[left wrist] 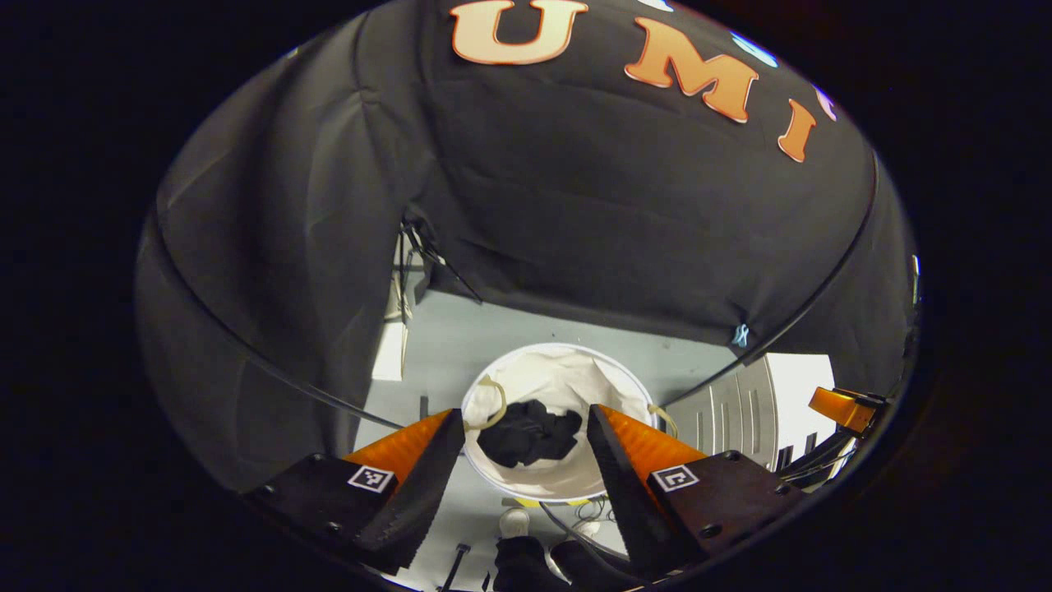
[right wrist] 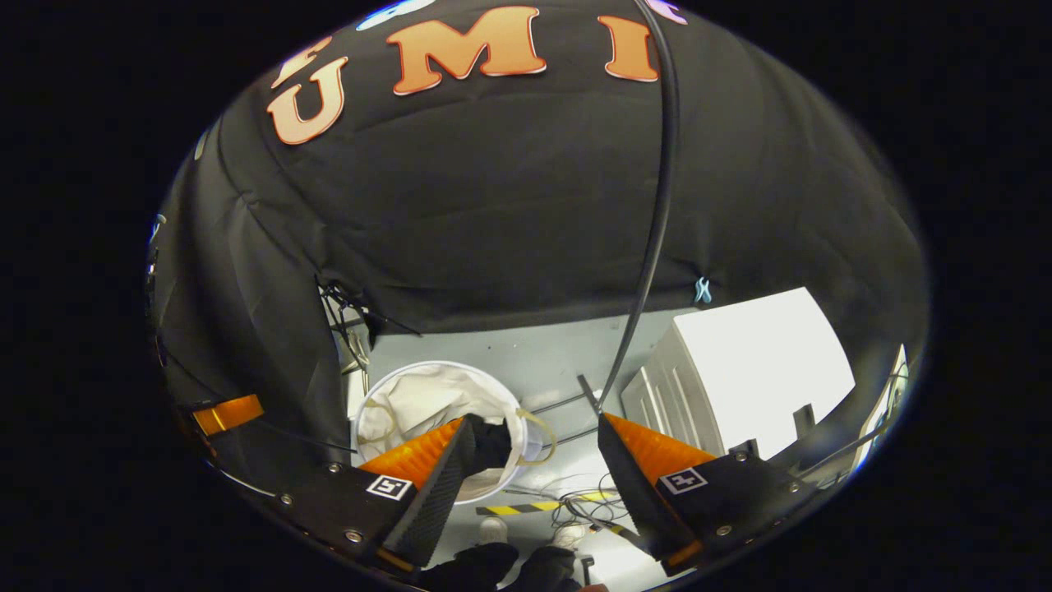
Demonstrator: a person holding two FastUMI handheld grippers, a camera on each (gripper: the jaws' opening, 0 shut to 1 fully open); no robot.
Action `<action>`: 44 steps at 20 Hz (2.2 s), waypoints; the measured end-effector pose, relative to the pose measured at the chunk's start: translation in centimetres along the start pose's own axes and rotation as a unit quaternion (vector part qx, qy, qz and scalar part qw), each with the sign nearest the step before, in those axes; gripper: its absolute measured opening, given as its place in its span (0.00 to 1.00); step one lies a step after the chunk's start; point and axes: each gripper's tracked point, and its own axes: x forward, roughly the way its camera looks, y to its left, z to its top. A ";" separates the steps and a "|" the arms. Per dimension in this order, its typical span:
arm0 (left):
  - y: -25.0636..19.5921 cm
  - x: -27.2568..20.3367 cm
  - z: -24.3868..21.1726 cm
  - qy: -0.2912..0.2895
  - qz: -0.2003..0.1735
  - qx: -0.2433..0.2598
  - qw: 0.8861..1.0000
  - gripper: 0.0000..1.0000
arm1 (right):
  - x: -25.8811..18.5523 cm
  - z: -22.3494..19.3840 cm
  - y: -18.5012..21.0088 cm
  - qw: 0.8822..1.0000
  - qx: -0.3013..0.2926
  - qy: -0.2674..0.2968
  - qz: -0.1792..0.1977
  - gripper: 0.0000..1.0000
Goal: Grasp the clothes on the hanger with both hands and then place them into the laundry hamper below.
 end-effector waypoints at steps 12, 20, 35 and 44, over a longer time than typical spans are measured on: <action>0.6 -15.1 12.4 -0.189 0.023 -0.027 0.981 0.98 | -8.7 10.9 -8.9 0.993 -0.016 -0.115 -0.034 0.93; -0.6 -23.6 19.7 -0.306 0.048 0.015 0.951 1.00 | -18.1 20.5 -9.9 0.973 -0.027 -0.226 -0.049 0.93; -6.1 -35.8 24.7 -0.442 0.023 0.020 0.897 0.94 | -35.7 26.9 -9.9 0.918 -0.042 -0.393 -0.023 1.00; -6.2 -38.2 24.9 -0.472 0.031 0.011 0.881 0.94 | -37.3 26.6 -9.8 0.912 -0.046 -0.408 -0.015 1.00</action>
